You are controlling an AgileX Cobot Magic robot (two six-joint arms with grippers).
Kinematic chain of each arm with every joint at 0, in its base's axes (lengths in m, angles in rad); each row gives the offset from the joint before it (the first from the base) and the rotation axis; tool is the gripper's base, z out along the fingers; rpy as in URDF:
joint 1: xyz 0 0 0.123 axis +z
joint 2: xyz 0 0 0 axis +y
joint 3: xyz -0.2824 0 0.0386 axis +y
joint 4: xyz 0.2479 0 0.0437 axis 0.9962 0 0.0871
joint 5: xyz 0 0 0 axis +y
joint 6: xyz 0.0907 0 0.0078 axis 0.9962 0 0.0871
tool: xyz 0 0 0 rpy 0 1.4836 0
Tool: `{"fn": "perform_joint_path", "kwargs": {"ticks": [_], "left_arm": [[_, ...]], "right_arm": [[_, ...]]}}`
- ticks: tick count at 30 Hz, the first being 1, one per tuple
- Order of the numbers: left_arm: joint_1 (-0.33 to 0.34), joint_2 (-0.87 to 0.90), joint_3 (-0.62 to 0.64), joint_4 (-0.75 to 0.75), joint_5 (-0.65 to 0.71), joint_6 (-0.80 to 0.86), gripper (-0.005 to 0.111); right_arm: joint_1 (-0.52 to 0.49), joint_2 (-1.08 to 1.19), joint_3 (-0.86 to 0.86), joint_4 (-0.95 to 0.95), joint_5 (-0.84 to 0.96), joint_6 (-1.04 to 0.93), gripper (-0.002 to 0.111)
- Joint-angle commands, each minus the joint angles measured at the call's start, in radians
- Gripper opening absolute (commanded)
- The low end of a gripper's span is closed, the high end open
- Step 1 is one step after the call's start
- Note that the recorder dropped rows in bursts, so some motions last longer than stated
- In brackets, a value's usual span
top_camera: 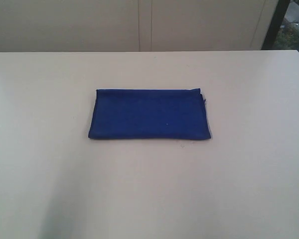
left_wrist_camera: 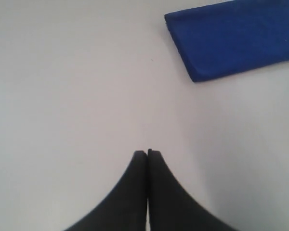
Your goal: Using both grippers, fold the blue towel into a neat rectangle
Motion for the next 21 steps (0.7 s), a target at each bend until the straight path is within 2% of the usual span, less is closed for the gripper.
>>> {"fn": "perform_joint_path", "kwargs": {"ticks": [1, 8, 14, 21], "left_arm": [[0.034, -0.120, 0.125, 0.025, -0.059, 0.015, 0.000], [0.034, -0.286, 0.349, 0.058, -0.218, 0.015, 0.000], [0.034, -0.397, 0.483, 0.065, -0.238, 0.035, 0.000], [0.034, -0.400, 0.497, 0.067, -0.252, 0.039, 0.000]], "right_arm": [[-0.004, -0.005, 0.006, -0.011, -0.015, 0.004, 0.000], [-0.004, -0.005, 0.006, -0.011, -0.015, 0.004, 0.000], [-0.004, -0.005, 0.006, -0.011, -0.015, 0.004, 0.000], [-0.004, -0.005, 0.006, -0.011, -0.015, 0.004, 0.000]]}}
